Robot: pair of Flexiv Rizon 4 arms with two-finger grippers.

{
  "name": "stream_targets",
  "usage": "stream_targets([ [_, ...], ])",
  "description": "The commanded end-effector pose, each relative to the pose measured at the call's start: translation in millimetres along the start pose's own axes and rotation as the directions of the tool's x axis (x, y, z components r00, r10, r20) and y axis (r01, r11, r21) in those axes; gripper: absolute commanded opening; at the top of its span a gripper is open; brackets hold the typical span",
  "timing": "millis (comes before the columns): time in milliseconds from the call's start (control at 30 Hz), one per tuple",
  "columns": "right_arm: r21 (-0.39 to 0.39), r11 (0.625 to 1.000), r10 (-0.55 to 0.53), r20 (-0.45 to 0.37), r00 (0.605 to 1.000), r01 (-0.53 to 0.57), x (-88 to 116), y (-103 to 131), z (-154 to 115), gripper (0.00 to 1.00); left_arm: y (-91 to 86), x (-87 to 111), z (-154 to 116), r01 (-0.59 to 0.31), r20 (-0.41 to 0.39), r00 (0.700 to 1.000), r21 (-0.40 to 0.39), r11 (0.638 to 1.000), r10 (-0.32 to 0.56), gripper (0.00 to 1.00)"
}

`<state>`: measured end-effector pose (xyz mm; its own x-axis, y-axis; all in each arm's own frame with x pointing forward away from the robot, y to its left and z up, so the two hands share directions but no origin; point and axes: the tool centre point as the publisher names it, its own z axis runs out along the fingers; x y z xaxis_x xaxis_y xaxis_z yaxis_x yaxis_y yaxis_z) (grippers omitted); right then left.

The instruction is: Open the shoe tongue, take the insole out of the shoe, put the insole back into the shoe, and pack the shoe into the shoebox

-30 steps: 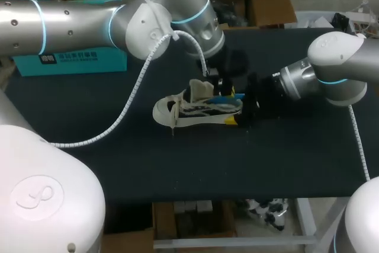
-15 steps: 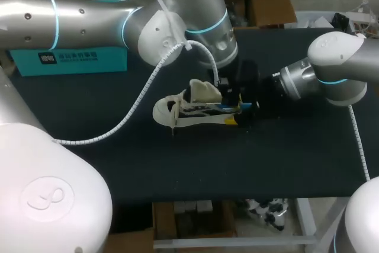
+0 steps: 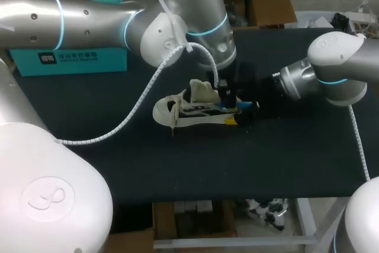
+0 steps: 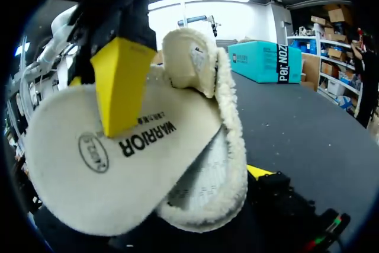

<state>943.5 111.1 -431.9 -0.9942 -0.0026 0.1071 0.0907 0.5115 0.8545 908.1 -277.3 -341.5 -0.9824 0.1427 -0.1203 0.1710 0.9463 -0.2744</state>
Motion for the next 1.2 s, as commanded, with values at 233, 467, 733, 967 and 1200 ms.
stream_targets([
  [233, -0.002, 1.000, -0.001, -0.003, 1.000, 0.001, -3, -7, 5, 0.00, 6.0, 4.1, -26, -0.001, 0.011, 1.000, 0.075, 0.997, 0.000, 0.00],
  [467, -0.002, 1.000, -0.001, -0.003, 1.000, 0.001, -3, -7, 5, 0.00, -8.9, 14.0, -65, -0.053, 0.027, 0.998, 0.184, 0.982, 0.048, 0.00],
  [733, 0.014, 1.000, 0.004, 0.017, 1.000, -0.005, -1, -3, -8, 0.93, -21.6, 22.6, -112, -0.135, -0.025, 0.987, 0.388, 0.912, 0.156, 0.00],
  [967, 0.066, 0.997, 0.049, 0.049, 0.998, -0.052, 8, -7, -31, 1.00, -36.5, 28.9, -156, -0.235, -0.047, 0.947, 0.574, 0.784, 0.318, 0.00],
  [1200, 0.147, 0.986, 0.065, 0.087, 0.994, -0.077, 21, -2, -66, 1.00, -48.3, 37.3, -189, -0.296, -0.041, 0.888, 0.712, 0.637, 0.459, 0.00],
])
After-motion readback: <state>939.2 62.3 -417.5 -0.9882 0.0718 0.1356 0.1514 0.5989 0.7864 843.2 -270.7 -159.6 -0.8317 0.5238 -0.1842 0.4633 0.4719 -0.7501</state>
